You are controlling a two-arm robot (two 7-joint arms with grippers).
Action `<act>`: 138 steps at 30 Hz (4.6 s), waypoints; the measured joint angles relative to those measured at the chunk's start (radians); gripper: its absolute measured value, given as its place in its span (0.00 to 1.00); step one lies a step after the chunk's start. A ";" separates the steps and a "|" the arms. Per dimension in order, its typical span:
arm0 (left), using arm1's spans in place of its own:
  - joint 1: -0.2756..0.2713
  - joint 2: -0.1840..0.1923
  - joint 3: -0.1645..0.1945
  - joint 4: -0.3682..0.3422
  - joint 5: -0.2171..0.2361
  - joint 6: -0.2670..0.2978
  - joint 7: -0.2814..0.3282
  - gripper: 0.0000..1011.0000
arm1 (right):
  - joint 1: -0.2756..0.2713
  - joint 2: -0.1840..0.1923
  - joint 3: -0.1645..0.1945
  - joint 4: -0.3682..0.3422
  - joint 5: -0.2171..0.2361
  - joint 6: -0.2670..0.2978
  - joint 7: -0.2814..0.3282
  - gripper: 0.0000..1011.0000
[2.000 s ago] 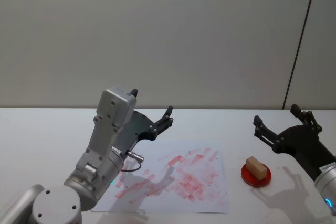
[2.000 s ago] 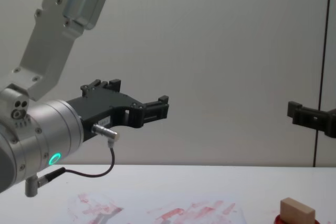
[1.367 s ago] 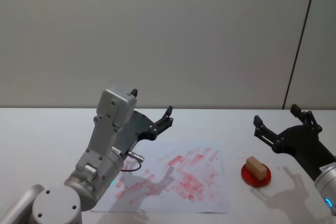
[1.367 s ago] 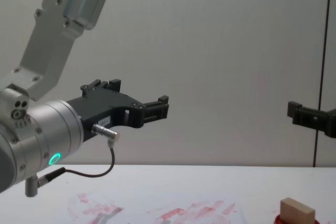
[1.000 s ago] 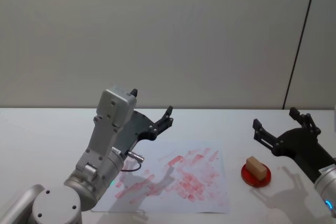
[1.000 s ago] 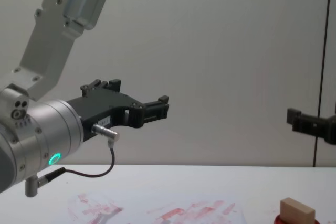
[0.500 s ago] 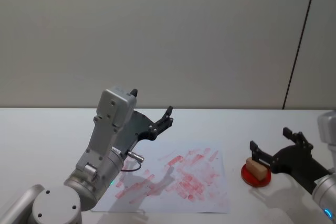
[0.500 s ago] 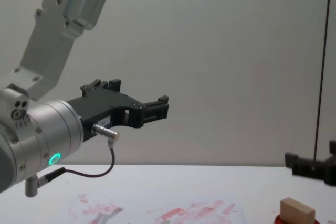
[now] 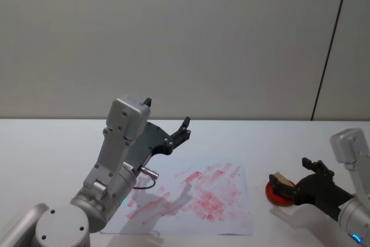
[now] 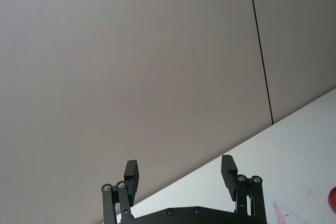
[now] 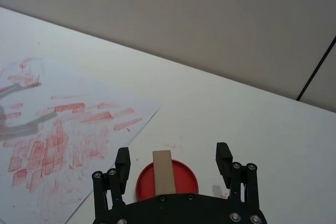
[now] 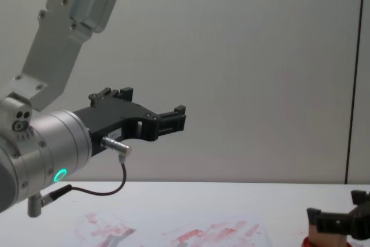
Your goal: Use the one hand to pick up the stamp and affix it onto the A4 paper.
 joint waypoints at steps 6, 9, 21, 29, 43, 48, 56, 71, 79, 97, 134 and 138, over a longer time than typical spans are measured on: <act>0.000 0.000 0.000 0.000 0.000 0.000 0.000 0.99 | 0.028 -0.011 -0.008 0.035 -0.020 0.029 0.029 0.99; 0.000 0.000 0.000 0.000 0.000 0.000 0.000 0.99 | 0.038 -0.015 -0.011 0.049 -0.026 0.041 0.041 0.99; 0.000 0.000 0.000 0.000 0.000 0.000 0.000 0.99 | 0.067 -0.028 -0.019 0.089 -0.037 0.087 0.073 0.76; 0.000 0.000 0.000 0.000 0.000 0.000 0.000 0.99 | 0.076 -0.031 -0.021 0.102 -0.036 0.100 0.088 0.51; 0.000 0.000 0.000 0.000 0.000 0.000 0.000 0.99 | 0.078 -0.034 -0.027 0.079 -0.033 0.070 0.095 0.22; 0.000 0.000 0.000 0.000 0.000 0.000 0.000 0.99 | 0.076 -0.037 -0.033 0.051 -0.033 0.061 0.108 0.22; 0.000 0.000 0.000 0.000 0.000 0.000 0.000 0.99 | 0.076 -0.050 -0.054 0.005 -0.036 0.060 0.147 0.22; 0.000 0.000 0.000 0.000 0.000 0.000 0.000 0.99 | 0.085 -0.088 -0.111 0.019 -0.108 0.076 0.191 0.22; 0.000 0.000 0.000 0.000 0.000 0.000 0.000 0.99 | 0.090 -0.100 -0.131 0.054 -0.148 0.076 0.198 0.22; 0.000 0.000 0.000 0.000 0.000 0.000 0.000 0.99 | 0.098 -0.110 -0.151 0.107 -0.193 0.073 0.203 0.22; 0.000 0.000 0.000 0.000 0.000 0.000 0.000 0.99 | 0.120 -0.051 -0.066 0.081 -0.091 0.071 0.141 0.22; 0.000 0.000 0.000 0.000 0.000 0.000 0.000 0.99 | 0.125 -0.044 -0.059 0.092 -0.093 0.071 0.139 0.22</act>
